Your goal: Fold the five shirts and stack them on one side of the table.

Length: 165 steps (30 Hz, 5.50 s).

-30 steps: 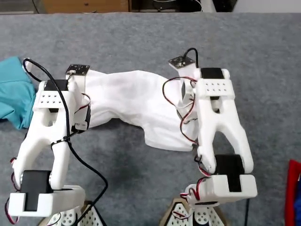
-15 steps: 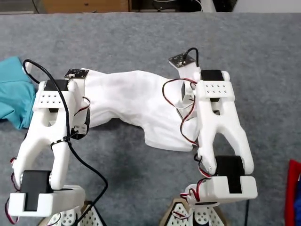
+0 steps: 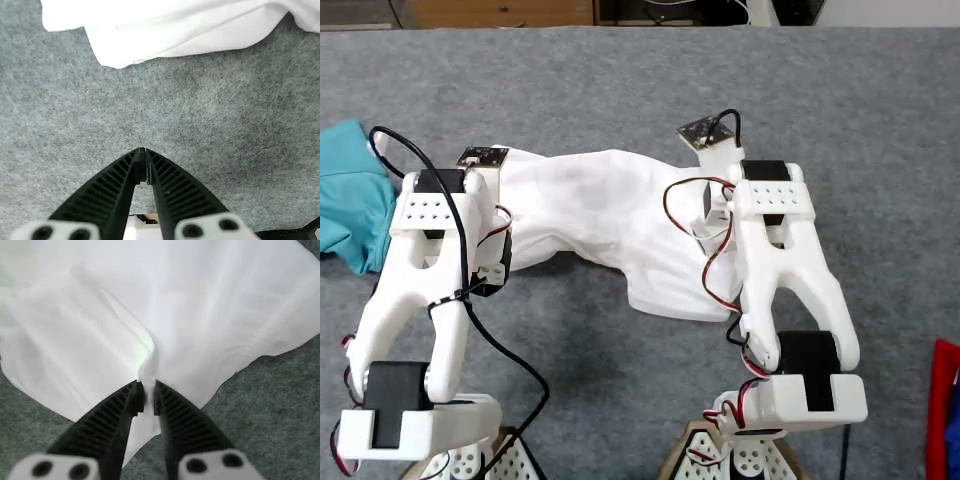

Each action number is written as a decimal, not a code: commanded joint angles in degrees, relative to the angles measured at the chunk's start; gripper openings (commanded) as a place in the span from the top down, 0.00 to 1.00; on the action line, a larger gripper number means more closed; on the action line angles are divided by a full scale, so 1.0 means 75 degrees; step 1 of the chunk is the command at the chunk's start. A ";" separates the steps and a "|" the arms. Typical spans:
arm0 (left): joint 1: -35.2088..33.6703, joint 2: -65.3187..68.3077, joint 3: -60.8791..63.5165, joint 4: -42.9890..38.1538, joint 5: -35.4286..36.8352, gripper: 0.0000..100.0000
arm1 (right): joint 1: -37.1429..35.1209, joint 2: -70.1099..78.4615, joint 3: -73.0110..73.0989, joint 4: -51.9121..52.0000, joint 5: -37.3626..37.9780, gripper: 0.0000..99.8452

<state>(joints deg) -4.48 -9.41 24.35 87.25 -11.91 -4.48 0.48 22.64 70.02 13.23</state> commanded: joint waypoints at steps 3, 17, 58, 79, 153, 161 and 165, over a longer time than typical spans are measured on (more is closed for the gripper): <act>-0.0574 -0.0053 -0.0352 0.0070 0.0047 0.98 | 0.0135 -0.0522 -0.0018 -0.0164 -0.0445 0.98; -0.0985 -0.0053 -0.0352 0.0082 -0.0012 0.98 | 0.0135 -0.2538 0.0451 0.1629 0.0258 0.98; 0.1149 0.2772 -0.3071 -0.3095 0.1207 0.98 | -0.0006 -0.2702 0.1940 -0.2825 0.1055 1.00; 0.0176 0.6523 -0.7596 0.0047 0.0234 0.98 | 0.0932 0.4894 -0.4823 -0.1371 -0.0035 1.00; -0.2438 -0.6476 0.2063 0.1196 -0.2004 0.98 | -0.1623 0.2151 -0.3276 0.2649 0.0797 0.87; -0.2462 -0.6476 0.3188 0.0234 -0.2016 0.98 | -0.1588 0.3182 -0.4753 0.2766 0.0797 0.87; -0.2438 -0.6488 0.3235 0.0105 -0.2016 0.98 | -0.1412 0.3475 -0.4870 0.2966 0.0809 0.91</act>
<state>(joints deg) -22.33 -57.41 48.53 89.19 -26.51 -15.91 26.24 -10.95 91.03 19.74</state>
